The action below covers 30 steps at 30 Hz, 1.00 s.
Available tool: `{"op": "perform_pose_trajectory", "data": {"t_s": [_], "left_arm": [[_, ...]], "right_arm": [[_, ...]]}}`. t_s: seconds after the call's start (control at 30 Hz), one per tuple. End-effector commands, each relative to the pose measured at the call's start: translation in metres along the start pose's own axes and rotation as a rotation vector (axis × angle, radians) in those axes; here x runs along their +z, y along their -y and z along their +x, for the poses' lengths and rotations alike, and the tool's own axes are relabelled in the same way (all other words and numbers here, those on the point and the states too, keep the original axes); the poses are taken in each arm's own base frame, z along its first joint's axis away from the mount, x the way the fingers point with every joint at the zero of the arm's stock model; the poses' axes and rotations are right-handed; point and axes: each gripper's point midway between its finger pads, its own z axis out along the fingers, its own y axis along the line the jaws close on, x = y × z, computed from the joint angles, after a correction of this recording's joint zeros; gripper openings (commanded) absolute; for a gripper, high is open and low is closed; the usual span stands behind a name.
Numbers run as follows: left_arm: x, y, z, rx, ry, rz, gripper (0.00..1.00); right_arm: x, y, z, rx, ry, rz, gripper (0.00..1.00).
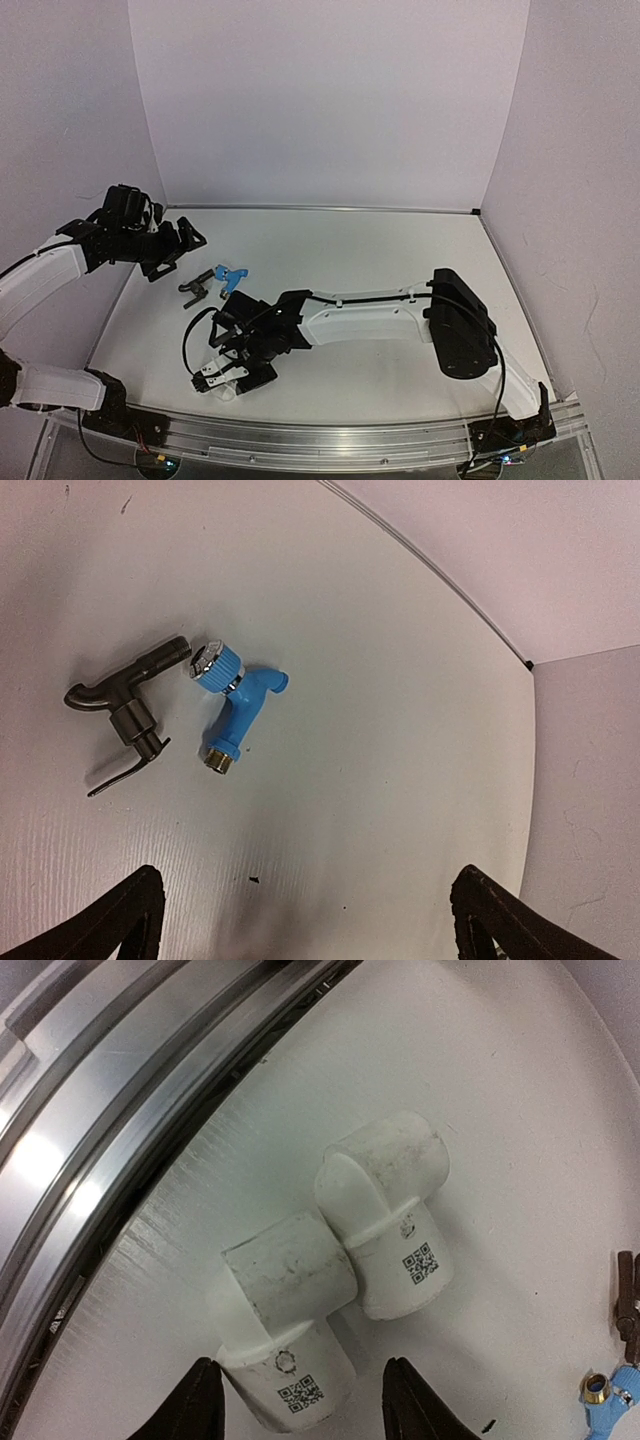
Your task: Install the water faucets
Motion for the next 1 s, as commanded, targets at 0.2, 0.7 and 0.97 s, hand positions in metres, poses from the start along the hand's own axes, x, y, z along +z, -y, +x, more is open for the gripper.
{"op": "perform_pose_trajectory", "data": {"t_s": [0.2, 0.7, 0.97], "left_arm": [[-0.002, 0.007, -0.005, -0.002, 0.016, 0.026, 1.00], [0.007, 0.015, -0.004, 0.030, -0.016, 0.062, 1.00], [-0.011, 0.055, -0.018, 0.112, 0.035, 0.227, 1.00]], "right_arm": [[0.007, -0.003, 0.009, -0.036, -0.042, -0.023, 0.47], [-0.021, 0.022, 0.034, 0.150, -0.070, 0.038, 0.20], [-0.125, 0.078, 0.074, 0.409, 0.030, 0.191, 0.10]]}}
